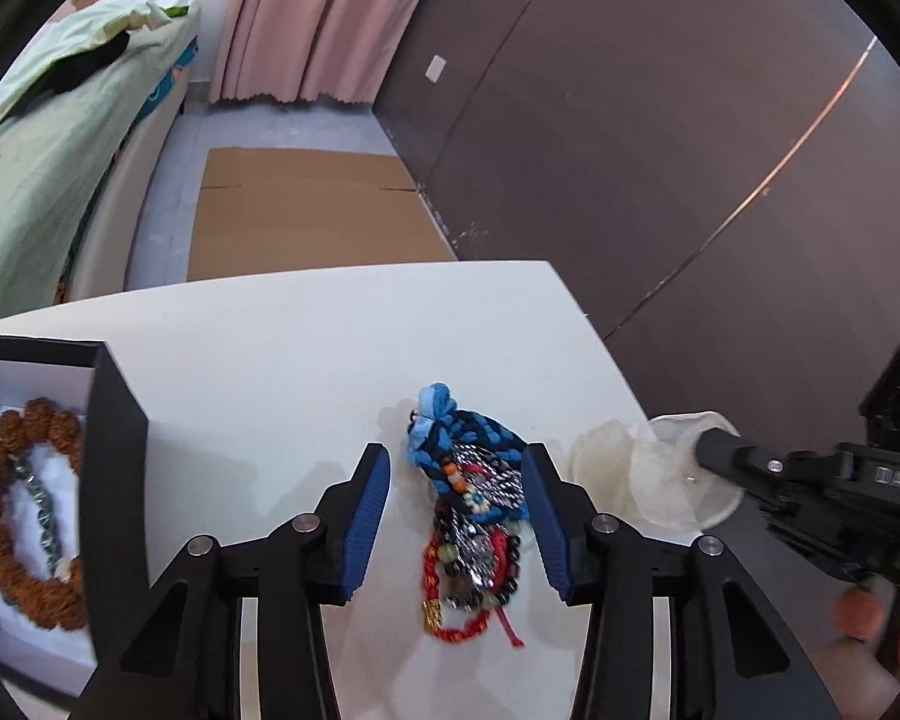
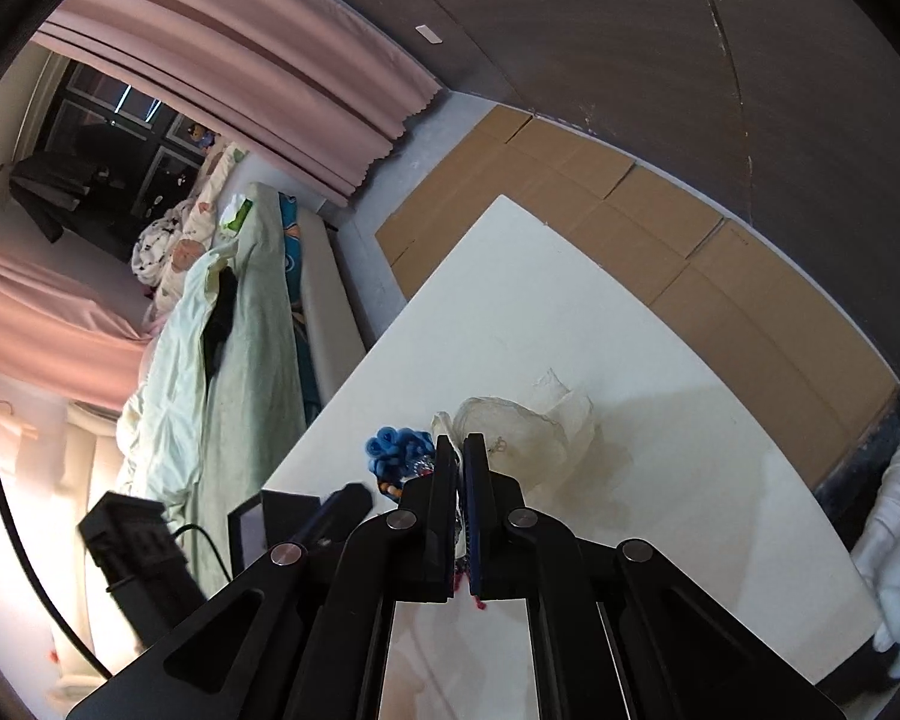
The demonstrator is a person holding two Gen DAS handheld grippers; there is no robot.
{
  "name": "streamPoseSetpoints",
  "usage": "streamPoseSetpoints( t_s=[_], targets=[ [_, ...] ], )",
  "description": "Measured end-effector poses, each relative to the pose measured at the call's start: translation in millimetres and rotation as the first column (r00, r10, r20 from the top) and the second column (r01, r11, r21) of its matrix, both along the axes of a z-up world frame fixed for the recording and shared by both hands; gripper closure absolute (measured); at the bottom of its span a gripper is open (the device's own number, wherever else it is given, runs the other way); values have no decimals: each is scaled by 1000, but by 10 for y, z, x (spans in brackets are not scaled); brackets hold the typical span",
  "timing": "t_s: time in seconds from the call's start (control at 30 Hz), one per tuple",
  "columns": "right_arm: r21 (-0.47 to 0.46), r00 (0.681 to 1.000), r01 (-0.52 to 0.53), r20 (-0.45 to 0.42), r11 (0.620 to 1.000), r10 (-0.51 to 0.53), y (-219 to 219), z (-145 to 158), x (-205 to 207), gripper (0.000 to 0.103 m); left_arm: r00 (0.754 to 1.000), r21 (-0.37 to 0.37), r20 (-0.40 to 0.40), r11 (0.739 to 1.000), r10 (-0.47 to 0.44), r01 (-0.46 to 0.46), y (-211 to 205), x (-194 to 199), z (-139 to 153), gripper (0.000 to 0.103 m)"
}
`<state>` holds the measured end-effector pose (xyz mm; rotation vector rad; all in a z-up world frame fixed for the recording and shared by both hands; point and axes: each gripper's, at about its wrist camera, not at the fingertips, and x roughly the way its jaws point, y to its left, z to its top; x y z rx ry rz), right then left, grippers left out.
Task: Organize jewelry
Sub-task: 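Grasp the white lace pouch with the right tool while the left tool grasps the blue knotted item, then lower the lace pouch into the box with the right tool while the left drops the blue item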
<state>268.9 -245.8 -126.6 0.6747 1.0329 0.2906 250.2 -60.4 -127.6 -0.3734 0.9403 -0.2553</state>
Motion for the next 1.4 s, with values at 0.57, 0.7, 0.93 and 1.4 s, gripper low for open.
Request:
streamPoseSetpoints(
  t_s=[0.57,0.7,0.93,1.4],
  targets=[
    [49,997,-40,70,998,37,21,144,-73,99,999,-61,17,998,33,-32,16,-32,25,92],
    [60,991,-56,128,997,48,49,250,-140,99,997,-93,71,995,35,-28,77,-138,262,92],
    [97,971,-106,224,990,82,152,389,-278,99,985,-107,152,992,77,-61,270,-367,632,92],
    [108,906,-267,365,957,212,724,565,-474,99,945,-126,234,971,229,-204,972,-907,992,92]
  ],
)
